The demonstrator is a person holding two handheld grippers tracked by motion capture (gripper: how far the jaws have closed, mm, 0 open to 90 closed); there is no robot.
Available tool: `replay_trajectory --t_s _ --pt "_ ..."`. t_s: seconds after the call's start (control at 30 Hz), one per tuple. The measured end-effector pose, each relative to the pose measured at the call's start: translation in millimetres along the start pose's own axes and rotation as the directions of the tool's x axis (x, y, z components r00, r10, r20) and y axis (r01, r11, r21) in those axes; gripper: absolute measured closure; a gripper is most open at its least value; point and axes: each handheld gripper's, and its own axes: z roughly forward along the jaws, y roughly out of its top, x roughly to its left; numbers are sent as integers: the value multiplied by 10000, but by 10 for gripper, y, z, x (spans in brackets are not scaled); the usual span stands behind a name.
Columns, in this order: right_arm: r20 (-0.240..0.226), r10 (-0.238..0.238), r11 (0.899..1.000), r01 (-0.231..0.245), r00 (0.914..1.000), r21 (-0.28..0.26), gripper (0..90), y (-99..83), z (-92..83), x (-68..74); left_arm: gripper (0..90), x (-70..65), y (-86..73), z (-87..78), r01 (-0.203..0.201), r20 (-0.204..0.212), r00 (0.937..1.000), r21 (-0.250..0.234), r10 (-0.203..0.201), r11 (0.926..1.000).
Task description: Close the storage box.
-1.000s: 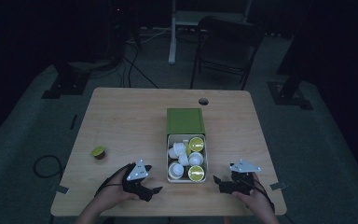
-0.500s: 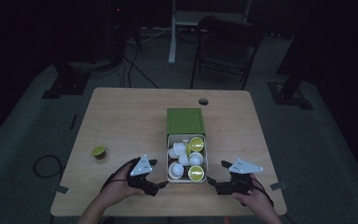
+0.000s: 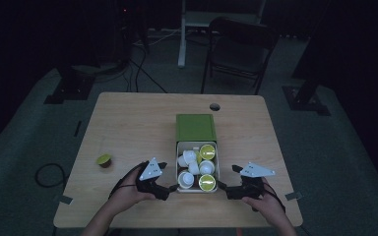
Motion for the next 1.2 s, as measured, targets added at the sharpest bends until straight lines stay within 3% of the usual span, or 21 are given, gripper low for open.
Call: replay_trajectory --t_s 0.6,1.2 --pt "24 57 10000 -57 10000 -43 113 20 65 -39 100 84 34 50 293 -172 9994 -143 -295 9995" --pt "191 261 9997 -260 9995 -21 113 61 122 -86 100 143 78 84 372 -259 9990 57 -371 9993"
